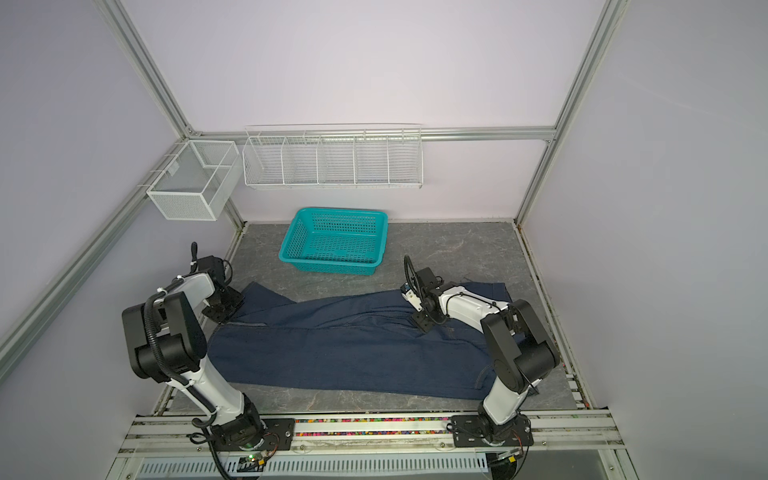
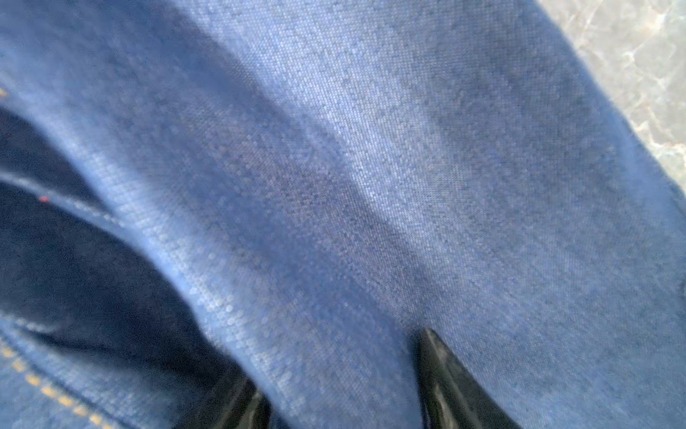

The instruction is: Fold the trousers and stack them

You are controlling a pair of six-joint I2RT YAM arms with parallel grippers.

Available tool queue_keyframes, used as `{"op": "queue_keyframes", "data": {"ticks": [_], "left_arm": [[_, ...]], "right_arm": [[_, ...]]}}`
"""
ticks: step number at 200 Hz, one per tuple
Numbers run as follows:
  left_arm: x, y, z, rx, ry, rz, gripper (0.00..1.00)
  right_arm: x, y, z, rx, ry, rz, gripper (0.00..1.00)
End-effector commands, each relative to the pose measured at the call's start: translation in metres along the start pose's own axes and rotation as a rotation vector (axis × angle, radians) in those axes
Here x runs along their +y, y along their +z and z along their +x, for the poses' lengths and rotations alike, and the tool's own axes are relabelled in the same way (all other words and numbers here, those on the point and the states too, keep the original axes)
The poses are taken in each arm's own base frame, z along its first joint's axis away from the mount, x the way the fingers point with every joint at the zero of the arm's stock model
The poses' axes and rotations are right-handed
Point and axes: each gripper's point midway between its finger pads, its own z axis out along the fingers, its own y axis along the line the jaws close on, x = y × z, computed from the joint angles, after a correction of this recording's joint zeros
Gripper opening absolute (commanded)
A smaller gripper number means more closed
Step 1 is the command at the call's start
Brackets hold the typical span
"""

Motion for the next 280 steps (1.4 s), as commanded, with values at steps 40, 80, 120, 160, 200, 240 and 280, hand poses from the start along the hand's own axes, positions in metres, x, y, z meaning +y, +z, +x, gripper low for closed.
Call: {"op": "queue_keyframes", "data": {"ticks": [40, 80, 120, 160, 200, 240, 280], "left_arm": [[-0.015, 0.005, -0.005, 0.012, 0.008, 0.044, 0.13], [-0.013, -0.013, -0.008, 0.002, 0.044, 0.046, 0.00], [-0.005, -0.046, -0.015, -0.041, 0.044, 0.043, 0.00], [0.010, -0.039, -0.010, -0.024, -0.029, -0.036, 0.47], [0.004, -0.013, -0.006, 0.002, -0.195, -0.031, 0.50], [0.005, 0.005, 0.005, 0.043, -0.246, -0.050, 0.48], [0.004, 0.012, 0.007, 0.052, -0.243, -0.051, 0.38]], "right_arm": [[0.003, -0.007, 0.002, 0.001, 0.019, -0.033, 0.63], [-0.001, -0.010, -0.001, -0.011, 0.027, -0.027, 0.63], [-0.003, -0.013, -0.001, -0.023, 0.034, -0.026, 0.64], [0.000, -0.014, -0.005, -0.040, 0.046, -0.045, 0.63], [0.002, -0.013, -0.003, -0.037, 0.048, -0.055, 0.63], [0.001, -0.012, -0.003, -0.033, 0.051, -0.057, 0.63], [0.000, -0.010, -0.007, -0.037, 0.052, -0.063, 0.63]]}}
